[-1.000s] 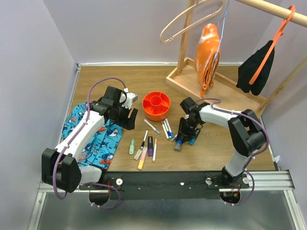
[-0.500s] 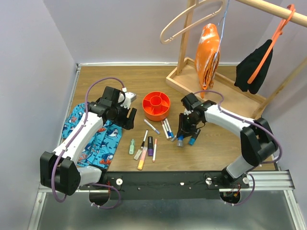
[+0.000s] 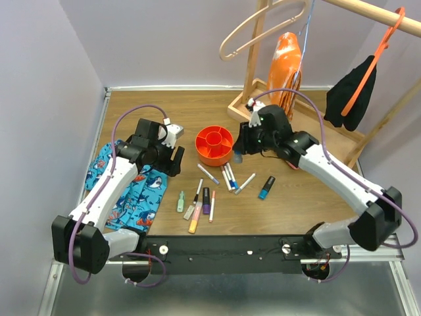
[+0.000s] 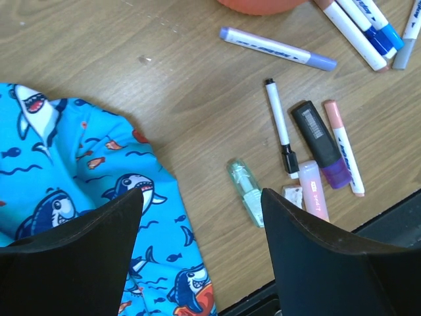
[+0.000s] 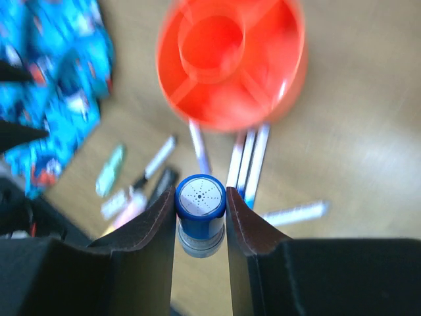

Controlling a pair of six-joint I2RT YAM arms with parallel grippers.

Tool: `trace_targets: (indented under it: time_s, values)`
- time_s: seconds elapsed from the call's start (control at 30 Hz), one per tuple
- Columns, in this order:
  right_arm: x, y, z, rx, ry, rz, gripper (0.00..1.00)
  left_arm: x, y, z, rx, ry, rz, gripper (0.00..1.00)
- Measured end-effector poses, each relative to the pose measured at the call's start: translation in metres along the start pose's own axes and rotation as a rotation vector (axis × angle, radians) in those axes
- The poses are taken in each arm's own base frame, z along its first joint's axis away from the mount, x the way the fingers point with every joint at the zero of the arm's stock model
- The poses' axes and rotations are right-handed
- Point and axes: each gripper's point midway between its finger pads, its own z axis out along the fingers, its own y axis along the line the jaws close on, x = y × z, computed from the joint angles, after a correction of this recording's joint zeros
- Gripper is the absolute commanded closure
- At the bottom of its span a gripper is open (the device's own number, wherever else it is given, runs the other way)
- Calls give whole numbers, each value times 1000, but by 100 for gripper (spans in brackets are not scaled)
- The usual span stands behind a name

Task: Sort the stationery into containers
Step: Place the stationery in the storage box.

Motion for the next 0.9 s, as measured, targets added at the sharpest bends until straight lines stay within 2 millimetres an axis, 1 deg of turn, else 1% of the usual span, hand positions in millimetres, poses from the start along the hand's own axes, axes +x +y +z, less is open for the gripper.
trace_targets:
  time_s: [0.1,0.13,0.17,0.2,0.33,0.53,0.63,0.73,0.9]
  values:
    - [-36,1,-6,0,-181,-61,99,-3,6,-3,-21,-17,4,18]
    - [-46,-1,-5,10,-236,-79,99,-3,8,-3,-28,-19,7,18]
    - [-51,-3,-3,18,-266,-89,99,-3,10,-3,-34,-19,7,18]
    - [-61,-5,2,26,-327,-110,99,-3,11,-3,-38,-19,7,18]
    - [-73,-14,19,53,-416,-158,99,-3,13,-4,-50,-18,11,18]
    - [-91,-16,40,60,-498,-222,99,1,16,-2,-59,-10,7,17]
    - [-96,-17,49,64,-520,-247,99,3,20,-3,-69,-8,-5,18]
    - [-95,-21,63,75,-523,-263,99,4,25,-3,-79,-7,-17,17]
    - [-85,-29,85,88,-491,-274,99,6,34,-3,-98,1,-44,17]
